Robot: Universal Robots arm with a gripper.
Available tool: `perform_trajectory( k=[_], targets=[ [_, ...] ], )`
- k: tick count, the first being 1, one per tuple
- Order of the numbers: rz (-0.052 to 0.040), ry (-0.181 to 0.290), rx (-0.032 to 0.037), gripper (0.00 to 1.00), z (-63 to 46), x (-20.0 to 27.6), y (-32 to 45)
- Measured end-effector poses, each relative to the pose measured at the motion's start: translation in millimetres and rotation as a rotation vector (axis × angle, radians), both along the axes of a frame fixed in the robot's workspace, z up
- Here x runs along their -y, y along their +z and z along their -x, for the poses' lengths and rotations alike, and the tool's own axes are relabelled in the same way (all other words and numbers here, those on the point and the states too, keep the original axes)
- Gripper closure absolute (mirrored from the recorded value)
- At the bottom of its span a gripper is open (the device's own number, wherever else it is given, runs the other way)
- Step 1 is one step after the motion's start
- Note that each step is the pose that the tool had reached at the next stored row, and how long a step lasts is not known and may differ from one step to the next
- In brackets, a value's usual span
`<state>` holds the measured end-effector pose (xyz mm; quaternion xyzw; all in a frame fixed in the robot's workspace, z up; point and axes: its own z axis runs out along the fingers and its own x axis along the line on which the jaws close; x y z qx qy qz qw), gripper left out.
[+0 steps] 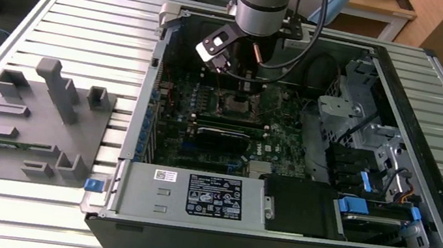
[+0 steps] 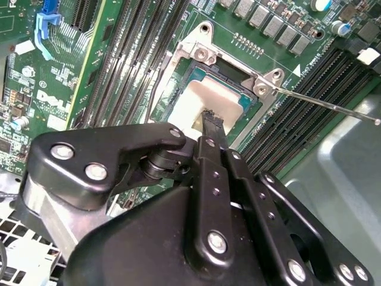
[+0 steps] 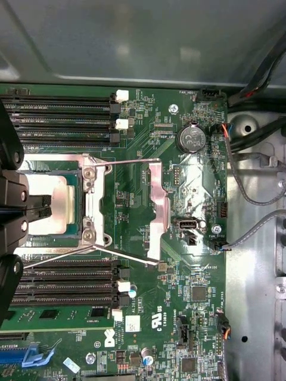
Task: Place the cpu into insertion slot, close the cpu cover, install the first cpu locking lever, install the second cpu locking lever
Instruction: 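Place the cpu into insertion slot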
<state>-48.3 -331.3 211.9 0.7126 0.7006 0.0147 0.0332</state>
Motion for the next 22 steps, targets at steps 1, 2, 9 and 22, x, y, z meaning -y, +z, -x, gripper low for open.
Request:
perform_trajectory(
  k=[1,2,9,22],
  targets=[
    [0.0004,0.0,0.0,0.89,0.0,0.0,-1.0],
    [0.0009,0.0,0.0,0.89,0.0,0.0,-1.6],
    [0.0013,0.0,0.0001,0.89,0.1,-1.5,-2.1],
    [0.007,-0.005,0.0,0.89,5.1,-1.9,-6.4]
  ],
)
